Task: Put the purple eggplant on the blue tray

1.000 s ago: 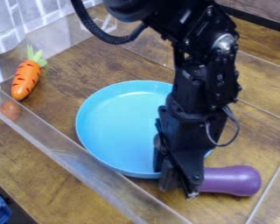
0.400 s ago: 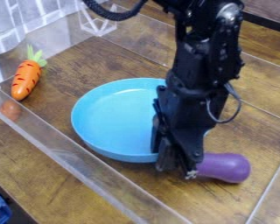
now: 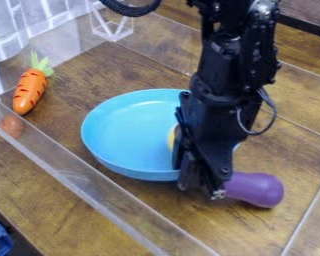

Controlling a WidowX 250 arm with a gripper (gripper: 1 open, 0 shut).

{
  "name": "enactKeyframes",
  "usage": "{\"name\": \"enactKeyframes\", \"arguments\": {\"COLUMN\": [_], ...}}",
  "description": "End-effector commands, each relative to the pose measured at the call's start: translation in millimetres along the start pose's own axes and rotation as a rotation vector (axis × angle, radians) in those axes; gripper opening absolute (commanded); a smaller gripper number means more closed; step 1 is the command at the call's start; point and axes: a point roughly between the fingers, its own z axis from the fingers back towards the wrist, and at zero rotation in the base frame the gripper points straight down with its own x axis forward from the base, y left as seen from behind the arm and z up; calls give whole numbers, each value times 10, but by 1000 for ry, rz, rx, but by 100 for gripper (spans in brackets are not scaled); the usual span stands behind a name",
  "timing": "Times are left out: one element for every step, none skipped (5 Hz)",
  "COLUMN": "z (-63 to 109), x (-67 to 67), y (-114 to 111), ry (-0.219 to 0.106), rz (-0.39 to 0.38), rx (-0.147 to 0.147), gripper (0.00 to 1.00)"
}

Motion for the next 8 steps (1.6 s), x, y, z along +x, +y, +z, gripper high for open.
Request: {"name": "enactKeyframes", "arguments": {"z": [172, 170, 163, 159, 162, 159, 162, 159], "x": [-16, -39, -53, -67, -74, -78, -80, -77], "y": [39, 41, 41, 38, 42, 45, 49, 54], "ry": [-61, -63, -65, -69, -74, -79, -82, -87], "rz": [11, 8, 6, 4, 3, 3, 3, 3], "rx": [18, 19, 20, 19, 20, 19, 19, 17], "gripper": [0, 0, 0, 0, 0, 0, 0, 0]}}
